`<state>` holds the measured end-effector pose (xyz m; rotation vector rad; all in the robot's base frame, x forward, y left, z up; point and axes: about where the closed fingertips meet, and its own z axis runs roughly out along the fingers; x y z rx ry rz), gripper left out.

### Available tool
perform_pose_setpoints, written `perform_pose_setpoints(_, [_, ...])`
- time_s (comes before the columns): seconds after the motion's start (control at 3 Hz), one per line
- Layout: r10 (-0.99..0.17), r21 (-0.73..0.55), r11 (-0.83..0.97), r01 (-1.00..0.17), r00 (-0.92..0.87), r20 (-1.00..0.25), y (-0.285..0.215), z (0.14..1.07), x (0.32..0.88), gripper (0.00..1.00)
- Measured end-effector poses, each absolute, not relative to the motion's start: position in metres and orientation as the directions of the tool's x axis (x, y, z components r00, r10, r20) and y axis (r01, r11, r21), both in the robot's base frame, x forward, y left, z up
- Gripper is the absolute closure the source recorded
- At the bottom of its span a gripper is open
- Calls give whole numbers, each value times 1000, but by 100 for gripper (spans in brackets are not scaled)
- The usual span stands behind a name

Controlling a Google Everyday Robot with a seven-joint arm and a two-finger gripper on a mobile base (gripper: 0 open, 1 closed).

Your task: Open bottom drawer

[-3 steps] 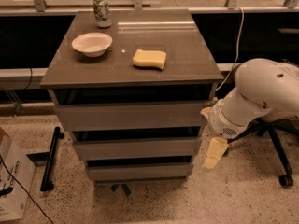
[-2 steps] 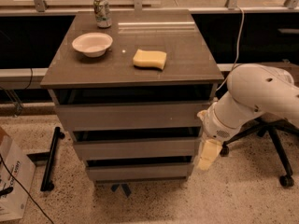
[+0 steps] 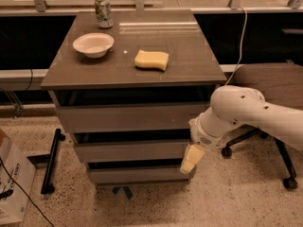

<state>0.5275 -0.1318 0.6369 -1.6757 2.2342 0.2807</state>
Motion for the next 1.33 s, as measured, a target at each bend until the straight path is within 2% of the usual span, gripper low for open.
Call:
perform_pose_setpoints(0.67, [-885,-70,299,-952,-249,-393,-130,625,528,0])
perform_pose_setpoints(1.0, [-869,-116,314,-942,-236,-434,-131,598,522,0])
perform_pose_setpoints(1.33, [-814,-126,352,-928,-237,-530,-134,572,523,0])
